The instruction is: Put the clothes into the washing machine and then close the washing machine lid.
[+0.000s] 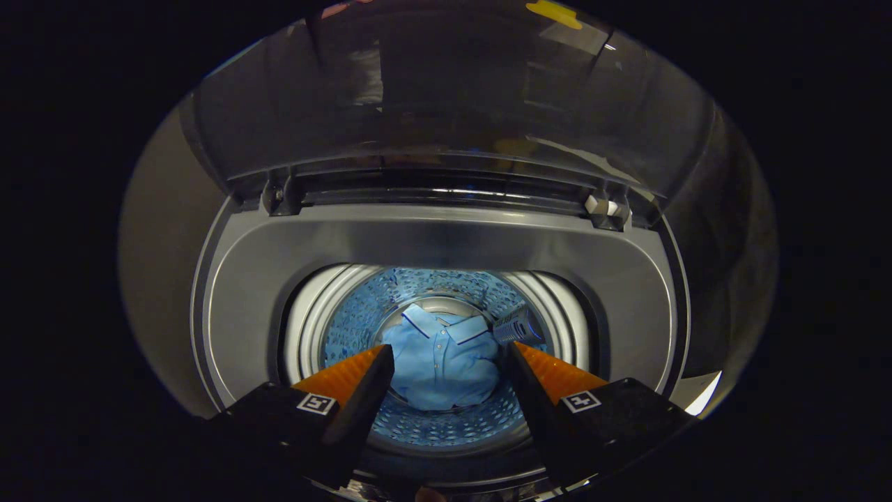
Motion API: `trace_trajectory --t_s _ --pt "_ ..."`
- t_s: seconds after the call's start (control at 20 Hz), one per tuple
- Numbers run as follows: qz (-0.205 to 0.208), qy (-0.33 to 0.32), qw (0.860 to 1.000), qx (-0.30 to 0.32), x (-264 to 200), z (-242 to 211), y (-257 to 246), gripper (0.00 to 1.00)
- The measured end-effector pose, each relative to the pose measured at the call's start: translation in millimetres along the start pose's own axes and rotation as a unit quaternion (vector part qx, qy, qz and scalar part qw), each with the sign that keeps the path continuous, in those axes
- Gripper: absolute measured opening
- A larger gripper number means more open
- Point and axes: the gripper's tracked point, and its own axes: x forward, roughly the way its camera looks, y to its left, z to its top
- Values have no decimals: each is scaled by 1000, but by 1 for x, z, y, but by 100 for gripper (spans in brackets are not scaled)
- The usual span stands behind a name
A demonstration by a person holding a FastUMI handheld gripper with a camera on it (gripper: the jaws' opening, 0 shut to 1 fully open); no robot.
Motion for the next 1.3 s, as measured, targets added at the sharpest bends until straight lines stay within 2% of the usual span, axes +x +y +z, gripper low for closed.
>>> trace_trajectory --t_s 0.15,0.4,0.6,0.85,1.05,1.3 --pt "7 -23 1000 4 -23 7 3 100" --pt "-2 -112 994 13 -94 44 -4 100" --pt "2 -193 981 18 -171 114 -2 100" --pt "3 -277 960 36 -250 226 -6 100" --pt "10 -291 956 39 -265 285 0 99" --pt "8 -284 958 42 -260 314 -2 99"
